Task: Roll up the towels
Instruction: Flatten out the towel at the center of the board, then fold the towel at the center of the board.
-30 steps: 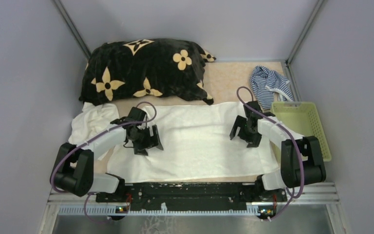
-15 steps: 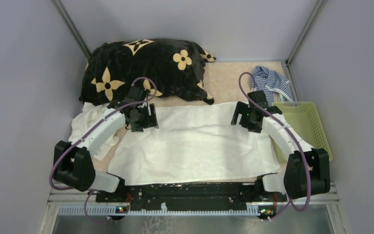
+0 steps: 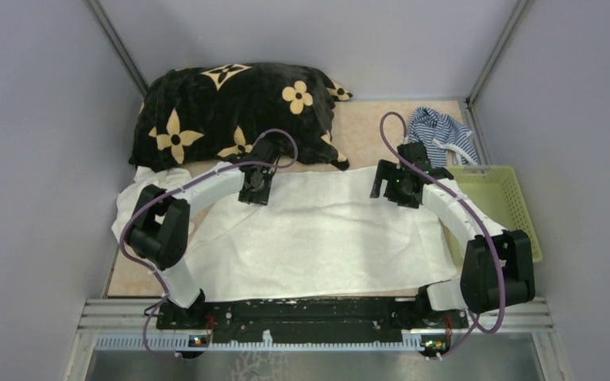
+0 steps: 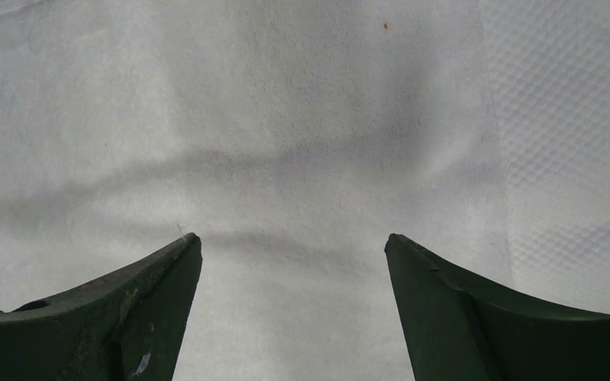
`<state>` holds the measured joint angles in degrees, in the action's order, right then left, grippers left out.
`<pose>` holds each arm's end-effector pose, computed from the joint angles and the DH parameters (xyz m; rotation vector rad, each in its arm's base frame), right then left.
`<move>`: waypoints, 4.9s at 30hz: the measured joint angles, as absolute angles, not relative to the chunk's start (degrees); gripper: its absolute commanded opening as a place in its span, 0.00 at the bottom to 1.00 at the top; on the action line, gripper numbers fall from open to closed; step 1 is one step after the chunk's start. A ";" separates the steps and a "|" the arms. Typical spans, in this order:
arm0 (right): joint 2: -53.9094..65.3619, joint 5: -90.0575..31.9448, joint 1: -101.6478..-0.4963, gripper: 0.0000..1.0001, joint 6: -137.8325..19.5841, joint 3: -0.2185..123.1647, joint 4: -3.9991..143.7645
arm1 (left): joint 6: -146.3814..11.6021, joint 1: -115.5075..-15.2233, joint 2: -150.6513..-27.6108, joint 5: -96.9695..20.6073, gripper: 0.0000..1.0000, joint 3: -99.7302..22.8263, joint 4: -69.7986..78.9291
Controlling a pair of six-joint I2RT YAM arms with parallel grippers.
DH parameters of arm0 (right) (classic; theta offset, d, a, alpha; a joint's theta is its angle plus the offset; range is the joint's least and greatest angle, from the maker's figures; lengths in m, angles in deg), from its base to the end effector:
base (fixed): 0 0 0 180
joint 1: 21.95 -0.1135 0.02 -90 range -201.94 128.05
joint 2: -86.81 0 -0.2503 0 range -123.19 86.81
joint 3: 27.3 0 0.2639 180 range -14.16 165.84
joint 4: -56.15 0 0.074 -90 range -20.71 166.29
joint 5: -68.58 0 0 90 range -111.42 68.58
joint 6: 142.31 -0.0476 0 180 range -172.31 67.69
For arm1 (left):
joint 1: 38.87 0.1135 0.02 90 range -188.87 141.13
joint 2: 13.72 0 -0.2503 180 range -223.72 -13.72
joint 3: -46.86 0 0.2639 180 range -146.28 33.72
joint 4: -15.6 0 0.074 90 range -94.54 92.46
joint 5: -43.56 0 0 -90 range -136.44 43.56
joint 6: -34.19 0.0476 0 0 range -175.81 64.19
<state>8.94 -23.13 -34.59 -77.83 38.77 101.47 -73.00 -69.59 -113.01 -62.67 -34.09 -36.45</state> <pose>0.2843 0.0652 0.2021 0.2796 2.5789 0.2868 0.3086 -0.1679 0.1647 0.2531 2.7006 0.1631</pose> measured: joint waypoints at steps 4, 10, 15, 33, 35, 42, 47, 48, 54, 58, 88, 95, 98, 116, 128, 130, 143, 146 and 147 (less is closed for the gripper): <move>8.61 -23.24 -34.59 0.86 -77.81 38.77 101.43 | -69.55 -70.26 -116.11 -65.23 0.45 -36.98 -35.27; 8.61 -23.20 -34.59 0.86 -77.81 38.79 101.43 | -66.36 -71.68 -118.71 -66.87 0.46 -37.90 -35.49; 8.61 -23.02 -34.59 0.86 -77.83 38.77 101.41 | -64.94 -72.89 -119.76 -67.59 0.46 -38.79 -37.13; 8.15 -22.78 -34.59 0.86 -77.76 38.79 101.41 | -63.27 -73.28 -121.75 -71.33 0.12 -38.86 -39.56; 7.96 -22.58 -34.59 0.86 -77.50 38.85 101.41 | -63.03 -73.24 -121.73 -72.31 0.06 -38.88 -39.67; 4.66 -21.19 -34.59 0.86 -74.13 44.23 102.32 | -60.30 -70.59 -118.61 -76.31 0.00 -38.90 -39.82; -0.85 -20.01 -34.57 0.86 -67.69 54.66 103.90 | -57.26 -62.66 -113.86 -78.28 0.00 -39.73 -37.29; -1.79 -19.96 -34.55 0.86 -66.42 56.34 104.23 | -56.87 -61.21 -113.40 -78.58 0.00 -40.13 -36.45; -5.40 -19.79 -33.26 0.86 -57.63 62.79 103.99 | -54.33 -54.15 -112.22 -79.72 0.00 -40.74 -30.82; -6.73 -19.77 -30.83 0.84 -51.60 62.81 102.00 | -53.11 -52.38 -112.22 -79.76 0.00 -40.72 -28.43; -30.40 -16.46 -22.46 0.48 -35.73 74.44 103.20 | -57.74 -39.88 -103.50 -76.68 0.00 -32.45 -24.48; -31.30 -18.96 -22.44 0.43 -33.87 74.55 102.96 | -57.74 -39.88 -103.50 -75.37 0.00 -32.45 -24.48; -32.65 -19.72 -22.17 0.43 -33.06 75.90 103.18 | -57.74 -39.88 -103.50 -75.30 0.00 -32.45 -24.50; -35.27 -28.95 -17.89 0.44 -32.43 78.63 103.83 | -58.82 -39.88 -103.50 -73.93 0.00 -32.45 -24.54; -38.14 -38.72 -14.22 0.39 -32.37 82.89 107.02 | -59.14 -39.77 -104.70 -72.33 0.00 -33.02 -24.98; -38.53 -39.85 -13.69 0.30 -32.32 83.51 107.42 | -59.34 -39.71 -104.73 -72.00 0.00 -33.09 -25.02; -38.77 -43.17 -13.04 0.29 -30.75 83.44 108.14 | -60.43 -39.29 -104.73 -70.34 0.00 -33.24 -26.07; -38.77 -42.91 -13.10 0.29 -30.46 83.33 108.07 | -60.54 -39.29 -104.73 -70.19 0.00 -33.26 -26.16; -38.75 -42.67 -13.17 0.29 -30.40 83.27 108.01 | -60.54 -39.27 -104.73 -70.12 0.00 -33.26 -26.18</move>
